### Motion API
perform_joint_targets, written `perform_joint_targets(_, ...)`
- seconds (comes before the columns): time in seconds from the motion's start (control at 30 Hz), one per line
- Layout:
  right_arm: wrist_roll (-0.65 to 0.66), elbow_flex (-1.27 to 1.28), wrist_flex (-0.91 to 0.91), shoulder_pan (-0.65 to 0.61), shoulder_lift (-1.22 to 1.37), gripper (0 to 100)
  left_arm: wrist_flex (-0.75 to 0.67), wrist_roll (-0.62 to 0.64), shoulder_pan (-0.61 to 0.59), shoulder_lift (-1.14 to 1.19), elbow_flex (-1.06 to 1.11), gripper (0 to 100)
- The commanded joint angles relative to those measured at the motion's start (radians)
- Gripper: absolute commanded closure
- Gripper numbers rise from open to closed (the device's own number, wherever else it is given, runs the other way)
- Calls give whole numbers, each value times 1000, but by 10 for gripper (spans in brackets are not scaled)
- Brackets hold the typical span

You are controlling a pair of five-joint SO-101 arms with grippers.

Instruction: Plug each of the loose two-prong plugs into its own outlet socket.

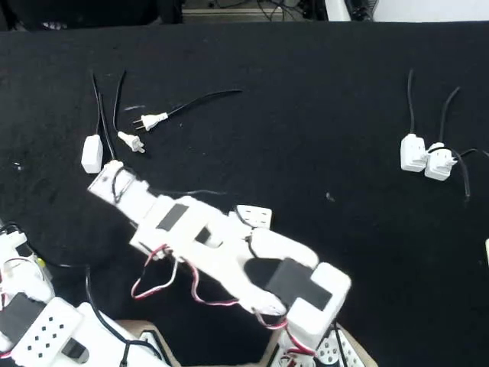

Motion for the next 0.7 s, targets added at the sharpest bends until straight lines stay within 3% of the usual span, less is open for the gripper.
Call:
perform_joint_targets(0.0,-11,38,-68,29,-105,977,2,-6,8,-8,-51,802)
perform_joint_targets(0.3,-12,50,-71,43,-111,827,6,-6,8,-8,-51,802)
perform_joint_targets(0.67,-28,51,-101,38,-110,836,6,-2,8,-8,-50,802)
